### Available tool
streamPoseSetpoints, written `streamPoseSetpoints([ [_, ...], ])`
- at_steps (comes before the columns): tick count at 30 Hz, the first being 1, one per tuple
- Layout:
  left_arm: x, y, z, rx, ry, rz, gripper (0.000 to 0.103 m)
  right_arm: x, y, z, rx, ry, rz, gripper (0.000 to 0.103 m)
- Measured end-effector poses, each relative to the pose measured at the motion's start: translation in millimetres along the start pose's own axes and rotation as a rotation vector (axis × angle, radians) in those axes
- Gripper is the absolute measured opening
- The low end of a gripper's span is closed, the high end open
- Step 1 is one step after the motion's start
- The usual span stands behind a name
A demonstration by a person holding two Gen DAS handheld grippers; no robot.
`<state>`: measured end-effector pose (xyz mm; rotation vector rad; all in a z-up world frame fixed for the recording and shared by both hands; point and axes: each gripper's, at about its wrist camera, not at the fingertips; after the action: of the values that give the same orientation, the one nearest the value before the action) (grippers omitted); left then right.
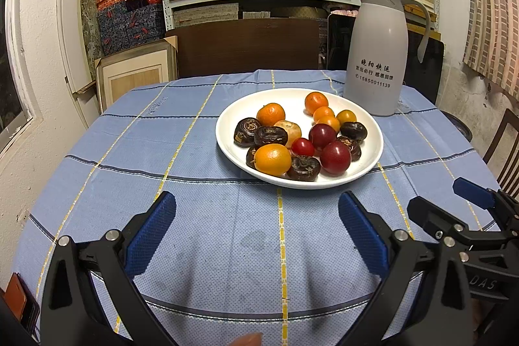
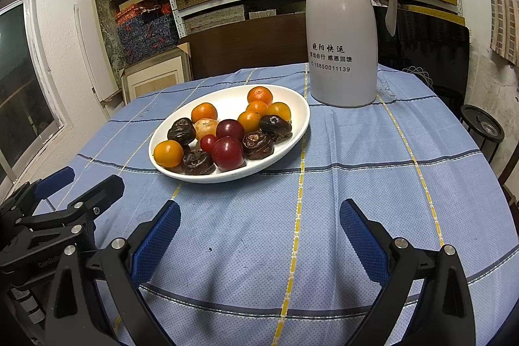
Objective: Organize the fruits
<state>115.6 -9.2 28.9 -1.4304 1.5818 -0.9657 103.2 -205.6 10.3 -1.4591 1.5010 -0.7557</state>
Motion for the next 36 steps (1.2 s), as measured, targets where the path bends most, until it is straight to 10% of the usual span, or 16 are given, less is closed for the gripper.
streamPoseSetpoints([
  [36, 0.6, 3.0, 2.1, -0.01, 0.006, 0.004, 0.098, -0.9, 0.9, 0.7, -0.006, 0.0, -0.003, 0.099],
])
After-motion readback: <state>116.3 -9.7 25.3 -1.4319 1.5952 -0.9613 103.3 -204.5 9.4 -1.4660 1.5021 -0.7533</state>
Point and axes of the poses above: each gripper's, at about its wrist camera, not at the fingertips, and z roughly the way its jaws point, x to its right, y to its underside, and after that the axes turned 12 degrees about x, right-handed
